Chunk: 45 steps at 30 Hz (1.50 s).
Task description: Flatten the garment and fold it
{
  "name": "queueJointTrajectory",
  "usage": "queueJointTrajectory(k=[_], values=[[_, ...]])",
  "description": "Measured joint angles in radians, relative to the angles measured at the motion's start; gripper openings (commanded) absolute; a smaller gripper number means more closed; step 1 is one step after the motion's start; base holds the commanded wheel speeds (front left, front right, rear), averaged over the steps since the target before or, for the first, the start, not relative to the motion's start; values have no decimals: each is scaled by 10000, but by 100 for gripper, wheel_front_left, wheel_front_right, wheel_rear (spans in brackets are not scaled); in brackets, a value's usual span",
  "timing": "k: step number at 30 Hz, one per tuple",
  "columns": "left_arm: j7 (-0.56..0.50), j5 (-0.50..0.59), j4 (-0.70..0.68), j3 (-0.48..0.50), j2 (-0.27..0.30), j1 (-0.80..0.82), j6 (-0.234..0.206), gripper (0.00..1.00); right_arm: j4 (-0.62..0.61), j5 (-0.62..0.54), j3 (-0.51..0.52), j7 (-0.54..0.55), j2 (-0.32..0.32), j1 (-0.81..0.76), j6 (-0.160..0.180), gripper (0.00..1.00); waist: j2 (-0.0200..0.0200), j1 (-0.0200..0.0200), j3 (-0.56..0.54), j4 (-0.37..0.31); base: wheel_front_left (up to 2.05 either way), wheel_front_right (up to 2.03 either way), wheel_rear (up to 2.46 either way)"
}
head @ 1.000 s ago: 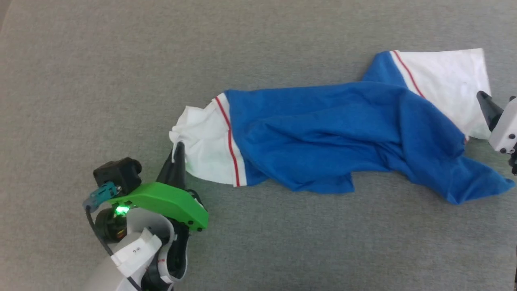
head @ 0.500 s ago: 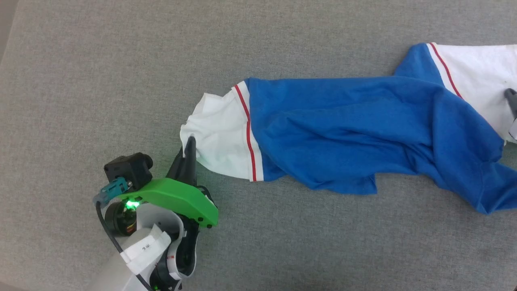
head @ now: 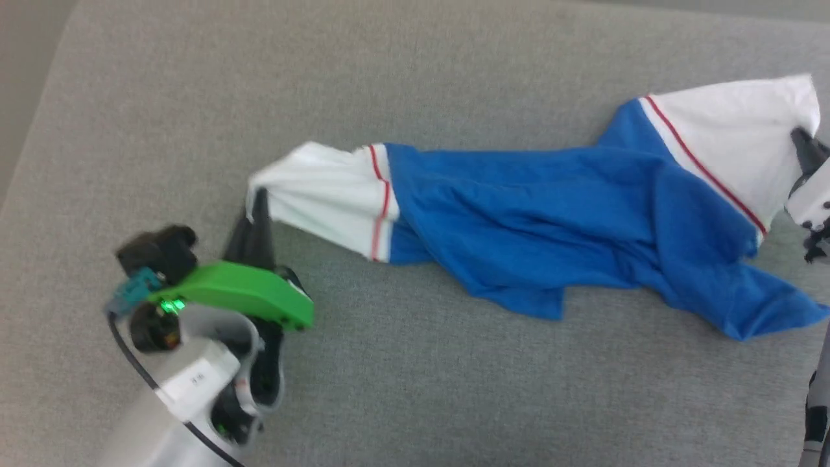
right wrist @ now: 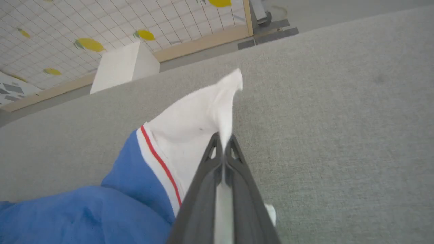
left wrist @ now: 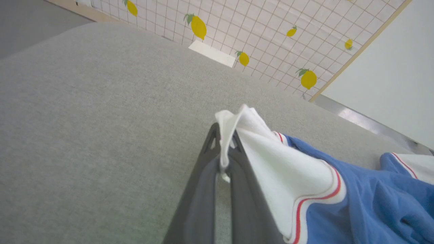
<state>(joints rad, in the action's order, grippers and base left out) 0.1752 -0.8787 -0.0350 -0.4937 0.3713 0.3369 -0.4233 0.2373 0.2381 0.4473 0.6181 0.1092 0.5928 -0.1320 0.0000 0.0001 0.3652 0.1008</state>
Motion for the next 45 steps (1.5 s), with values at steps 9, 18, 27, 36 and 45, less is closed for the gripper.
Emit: queueJointTrajectory(k=[9, 18, 27, 36, 45], values=[[-984, 1285, 232, -12, 1463, 2864, 284, 0, -1120, 805, -1018, -1085, -165, 999, 0, 0, 0, 0, -1618, -371, 0, 0, 0], [-2261, 1812, 1492, -372, 1651, 5917, 970, 0, -802, 527, -2215, -1239, 52, 2882, 0, 0, 0, -1, -2640, -779, 0, 0, 0], [-2098, 2088, 3685, -330, 1615, 7931, 1889, 0, 913, -240, -2989, -2075, 190, 4684, 0, 0, 0, -1, -3289, -1268, 0, 0, 0], [203, 1465, 4242, 744, 744, 9077, 2523, 0, 2100, -541, -3281, -3482, 278, 5655, 2, 0, 0, -1, -3760, -1617, 0, 0, 0], [263, 1471, 4874, 669, 947, 9104, 2871, 0, 2483, -403, -3317, -4052, 865, 5660, 0, 0, 0, -1, -3998, -1609, 0, 0, 0]])
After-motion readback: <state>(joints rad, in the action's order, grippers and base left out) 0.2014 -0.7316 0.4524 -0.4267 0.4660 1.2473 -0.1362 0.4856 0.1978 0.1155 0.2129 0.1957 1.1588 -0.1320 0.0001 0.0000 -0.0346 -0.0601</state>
